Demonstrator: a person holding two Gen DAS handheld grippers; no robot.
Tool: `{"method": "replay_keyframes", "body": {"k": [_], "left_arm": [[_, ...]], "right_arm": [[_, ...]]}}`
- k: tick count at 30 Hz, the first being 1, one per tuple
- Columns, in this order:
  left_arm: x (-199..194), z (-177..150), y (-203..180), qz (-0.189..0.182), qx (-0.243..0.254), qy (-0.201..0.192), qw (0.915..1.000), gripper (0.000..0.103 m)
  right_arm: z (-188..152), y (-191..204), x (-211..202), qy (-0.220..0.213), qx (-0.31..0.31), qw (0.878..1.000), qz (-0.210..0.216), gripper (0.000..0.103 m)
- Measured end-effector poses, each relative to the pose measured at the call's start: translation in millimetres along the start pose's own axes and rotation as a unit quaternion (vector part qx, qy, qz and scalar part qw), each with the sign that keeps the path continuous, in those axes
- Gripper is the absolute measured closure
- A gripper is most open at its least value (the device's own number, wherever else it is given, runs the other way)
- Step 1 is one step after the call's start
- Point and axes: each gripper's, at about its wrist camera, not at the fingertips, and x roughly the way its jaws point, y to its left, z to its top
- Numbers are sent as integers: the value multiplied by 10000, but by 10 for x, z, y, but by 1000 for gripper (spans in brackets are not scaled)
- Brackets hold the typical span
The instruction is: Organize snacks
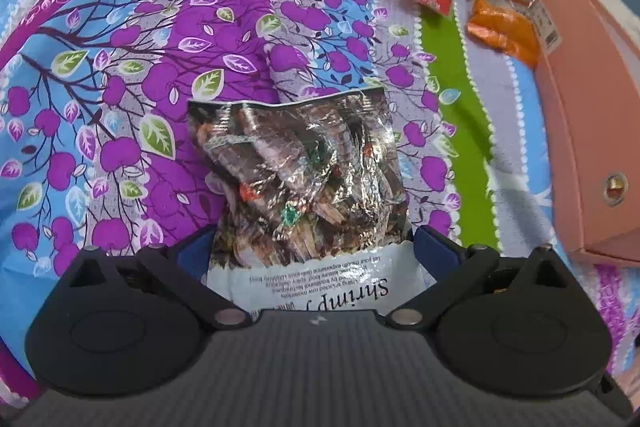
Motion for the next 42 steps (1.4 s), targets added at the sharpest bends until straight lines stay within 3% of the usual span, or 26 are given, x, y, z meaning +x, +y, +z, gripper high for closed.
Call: {"method": "replay_keyframes", "body": {"k": [6, 13, 17, 34, 42], "left_arm": [[-16, -78, -25, 226, 283, -206, 9991, 11], [-226, -61, 191, 71, -7, -346, 9994, 65], [-353, -41, 254, -143, -84, -378, 9991, 78], [-932, -46, 102, -616, 269, -763, 9948, 83], [-1355, 11, 45, -930, 376, -1097, 9889, 84]], "right_arm": [[1, -32, -73, -11, 15, 9999, -103, 54], [18, -204, -110, -14, 274, 9991, -312, 54], [33, -295, -150, -33, 451, 9982, -395, 54], [282, -451, -573, -551, 855, 9926, -657, 55], [412, -510, -922, -908, 948, 9883, -774, 56]]}}
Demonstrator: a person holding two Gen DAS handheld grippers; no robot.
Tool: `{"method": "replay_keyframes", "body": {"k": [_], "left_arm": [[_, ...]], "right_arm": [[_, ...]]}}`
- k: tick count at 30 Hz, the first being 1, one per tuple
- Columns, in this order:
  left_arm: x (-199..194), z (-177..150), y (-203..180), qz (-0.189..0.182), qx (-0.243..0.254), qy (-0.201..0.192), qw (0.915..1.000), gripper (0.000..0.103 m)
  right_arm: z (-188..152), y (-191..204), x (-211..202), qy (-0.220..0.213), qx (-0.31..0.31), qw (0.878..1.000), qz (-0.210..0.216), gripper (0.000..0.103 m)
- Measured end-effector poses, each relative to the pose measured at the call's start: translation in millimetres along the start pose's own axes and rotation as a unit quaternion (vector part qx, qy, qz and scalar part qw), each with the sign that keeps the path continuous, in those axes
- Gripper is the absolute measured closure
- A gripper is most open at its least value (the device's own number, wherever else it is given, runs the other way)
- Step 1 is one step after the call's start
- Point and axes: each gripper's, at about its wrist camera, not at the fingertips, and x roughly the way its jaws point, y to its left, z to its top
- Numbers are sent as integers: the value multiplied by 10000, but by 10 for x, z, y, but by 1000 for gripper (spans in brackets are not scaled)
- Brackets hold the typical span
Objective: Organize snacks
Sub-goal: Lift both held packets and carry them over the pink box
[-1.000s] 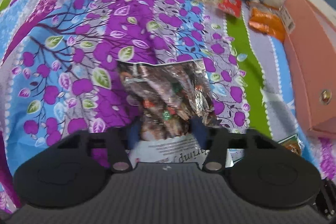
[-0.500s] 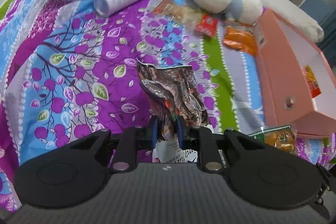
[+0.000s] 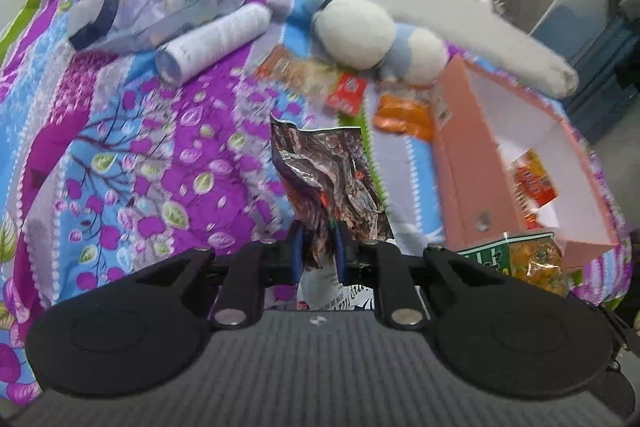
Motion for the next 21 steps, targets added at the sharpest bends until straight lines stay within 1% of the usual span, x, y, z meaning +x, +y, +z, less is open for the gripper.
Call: {"method": "replay_keyframes", "body": {"k": [7, 12, 17, 21], "left_arm": [[-256, 171, -254, -285, 276, -270, 9988, 84], [-361, 283, -436, -474, 444, -407, 9971, 84], [-357, 436, -611, -709, 539, -522, 9947, 84], [-276, 626, -814, -919, 600, -600, 9921, 84]], "right_arm": [[186, -90, -239, -361, 40, 9993, -111, 56], [331, -193, -359, -617, 66, 9977, -263, 56], [451, -329, -432, -832, 103, 9953, -484, 56], [590, -468, -438, -1016, 140, 9924, -673, 56]]}}
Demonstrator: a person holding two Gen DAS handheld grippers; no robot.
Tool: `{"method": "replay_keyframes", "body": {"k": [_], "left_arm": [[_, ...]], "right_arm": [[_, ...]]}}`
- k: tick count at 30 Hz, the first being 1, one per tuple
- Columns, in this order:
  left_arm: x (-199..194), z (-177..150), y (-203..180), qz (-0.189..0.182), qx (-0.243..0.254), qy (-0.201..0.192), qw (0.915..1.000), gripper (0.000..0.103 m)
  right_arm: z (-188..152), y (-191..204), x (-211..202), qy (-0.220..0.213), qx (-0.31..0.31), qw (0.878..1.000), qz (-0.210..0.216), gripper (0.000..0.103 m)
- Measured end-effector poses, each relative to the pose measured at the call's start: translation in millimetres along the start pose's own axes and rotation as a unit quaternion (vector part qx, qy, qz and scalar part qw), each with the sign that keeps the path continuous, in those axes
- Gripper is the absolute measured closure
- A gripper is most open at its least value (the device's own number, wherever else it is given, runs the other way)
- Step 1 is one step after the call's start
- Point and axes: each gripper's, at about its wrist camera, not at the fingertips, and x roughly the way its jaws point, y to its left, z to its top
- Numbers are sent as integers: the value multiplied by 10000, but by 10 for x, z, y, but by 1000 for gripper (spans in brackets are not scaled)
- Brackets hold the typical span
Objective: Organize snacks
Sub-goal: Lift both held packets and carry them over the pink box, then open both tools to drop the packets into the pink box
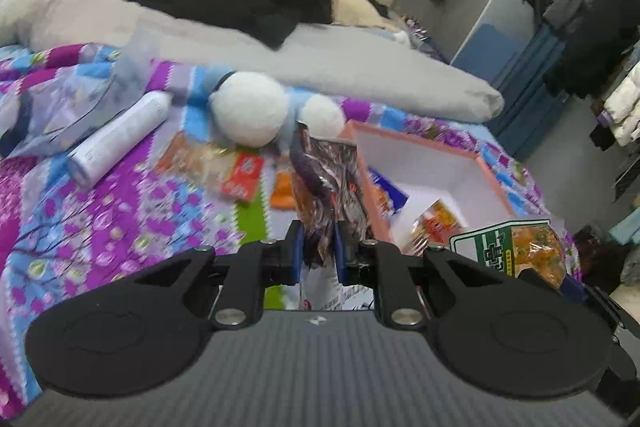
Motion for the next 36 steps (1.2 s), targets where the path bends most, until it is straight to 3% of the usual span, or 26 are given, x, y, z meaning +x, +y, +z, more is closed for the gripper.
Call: {"method": "replay_keyframes", "body": {"k": [7, 12, 17, 26, 30, 34, 36], "left_arm": [[359, 444, -350, -418, 158, -61, 9990, 84], [742, 732, -647, -480, 331, 24, 9983, 84], [1335, 875, -835, -636, 334, 649, 9953, 84], [2097, 749, -1060, -230, 730, 1539, 9851, 84], [2274, 632, -1065, -233, 795, 1796, 9803, 84], [2326, 556, -1081, -218, 822, 1856, 9789, 84], [2310, 555, -1095, -235, 864, 1825, 9791, 79]], "right_arm": [[305, -303, 182, -319, 83, 9987, -397, 56], [555, -654, 437, -349, 272, 9971, -621, 56], [638, -971, 863, 198, 356, 9978, -527, 56], [382, -1157, 1523, 1331, 208, 9898, -469, 56], [226, -1201, 1711, 1769, 235, 9829, -445, 54], [137, -1252, 1735, 1863, 310, 9809, -471, 54], [119, -1270, 1708, 1860, 395, 9810, -382, 52]]}}
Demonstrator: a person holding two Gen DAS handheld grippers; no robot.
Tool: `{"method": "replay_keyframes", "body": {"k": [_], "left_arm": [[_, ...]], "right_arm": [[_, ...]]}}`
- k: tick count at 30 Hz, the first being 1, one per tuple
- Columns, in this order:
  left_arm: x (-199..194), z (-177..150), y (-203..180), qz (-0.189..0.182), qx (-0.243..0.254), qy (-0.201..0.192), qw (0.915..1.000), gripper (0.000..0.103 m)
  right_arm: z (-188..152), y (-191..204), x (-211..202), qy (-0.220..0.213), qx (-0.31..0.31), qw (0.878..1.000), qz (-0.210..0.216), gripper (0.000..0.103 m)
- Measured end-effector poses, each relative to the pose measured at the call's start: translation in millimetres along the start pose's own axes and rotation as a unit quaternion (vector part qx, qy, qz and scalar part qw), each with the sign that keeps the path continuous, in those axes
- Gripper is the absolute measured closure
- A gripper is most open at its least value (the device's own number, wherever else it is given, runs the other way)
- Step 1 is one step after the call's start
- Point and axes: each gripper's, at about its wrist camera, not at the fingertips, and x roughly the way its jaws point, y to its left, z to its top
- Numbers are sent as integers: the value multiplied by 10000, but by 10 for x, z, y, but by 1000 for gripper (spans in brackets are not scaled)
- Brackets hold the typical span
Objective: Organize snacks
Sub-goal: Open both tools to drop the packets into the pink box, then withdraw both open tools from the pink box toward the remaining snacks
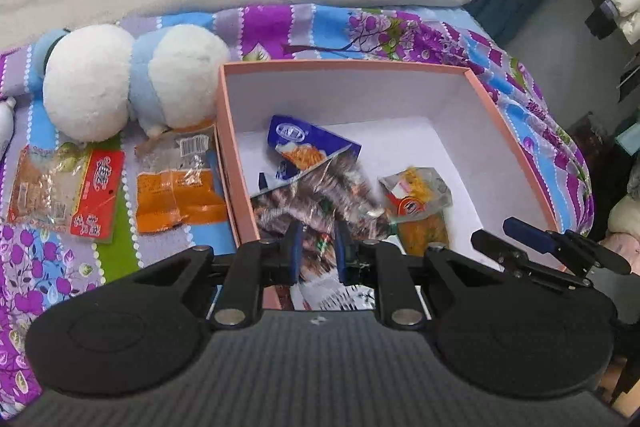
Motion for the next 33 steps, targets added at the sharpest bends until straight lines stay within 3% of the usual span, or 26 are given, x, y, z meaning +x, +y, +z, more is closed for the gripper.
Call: {"method": "replay_keyframes", "body": {"k": [1, 2, 4, 17, 23, 33], "left_arm": [[-2, 4, -6, 36, 7, 23, 10000, 62], [-8, 8, -10, 69, 11, 43, 10000, 38], [-56, 4, -21, 102, 67, -50, 9999, 23], [-701, -64, -41, 282, 271, -826, 9958, 4], [-1133, -143, -70, 659, 336, -1209, 9899, 2], [-1823, -335, 96, 963, 239, -1843, 9779, 0]], "right_arm": [[-8, -11, -5, -3, 24, 10000, 33, 37], [-14, -26, -4, 3, 69, 10000, 32, 19], [-18, -47, -8, -59, 107, 9999, -8, 17], [96, -16, -471, -724, 229, 9970, 116, 17], [170, 97, -733, -1044, 193, 9940, 258, 17], [359, 416, -1130, -1600, -9, 9856, 548, 17]]}}
